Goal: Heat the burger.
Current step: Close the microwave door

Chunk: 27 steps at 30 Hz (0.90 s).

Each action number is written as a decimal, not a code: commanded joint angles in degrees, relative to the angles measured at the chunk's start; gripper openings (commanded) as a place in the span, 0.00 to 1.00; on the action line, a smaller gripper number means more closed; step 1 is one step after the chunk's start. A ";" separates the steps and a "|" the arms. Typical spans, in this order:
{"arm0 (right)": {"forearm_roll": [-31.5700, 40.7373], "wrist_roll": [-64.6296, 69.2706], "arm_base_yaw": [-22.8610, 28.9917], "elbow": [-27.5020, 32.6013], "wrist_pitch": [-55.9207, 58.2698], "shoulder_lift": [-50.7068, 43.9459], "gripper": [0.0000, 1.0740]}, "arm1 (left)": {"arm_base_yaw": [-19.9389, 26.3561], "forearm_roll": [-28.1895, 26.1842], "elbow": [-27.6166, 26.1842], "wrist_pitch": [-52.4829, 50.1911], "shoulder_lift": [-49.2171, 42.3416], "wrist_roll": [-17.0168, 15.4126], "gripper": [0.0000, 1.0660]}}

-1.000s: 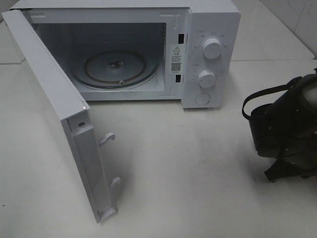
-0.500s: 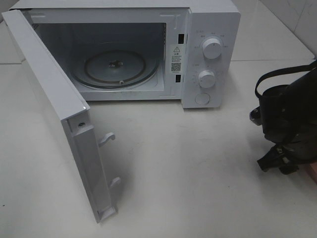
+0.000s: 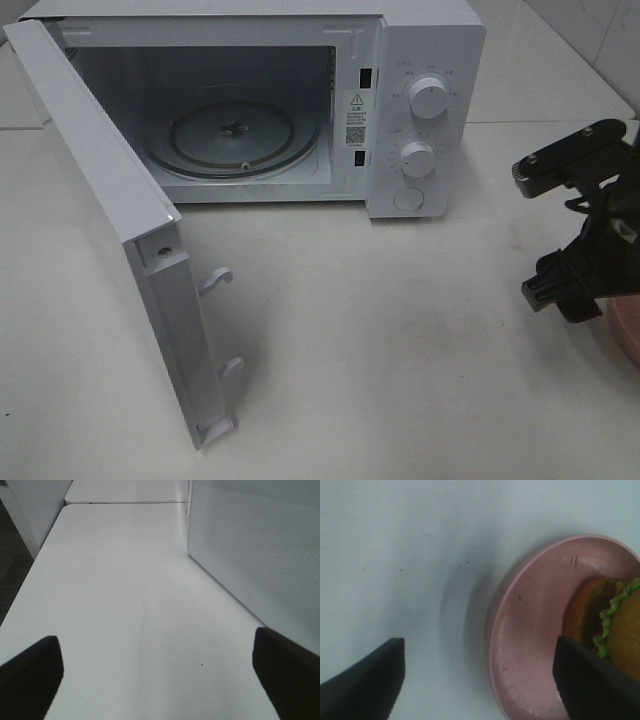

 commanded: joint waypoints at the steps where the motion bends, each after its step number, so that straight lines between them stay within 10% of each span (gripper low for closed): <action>1: 6.30 -6.13 0.11 -0.17 1.03 -4.41 0.73 | 0.06 0.11 0.17 -0.23 -1.38 -0.06 0.92; 14: 30.37 -31.05 0.11 -0.17 6.65 -25.27 0.72 | 0.06 0.11 0.17 -0.23 -1.38 -0.06 0.92; 27: 31.46 -32.20 0.11 0.00 18.28 -44.75 0.71 | 0.06 0.11 0.17 -0.23 -1.38 -0.06 0.92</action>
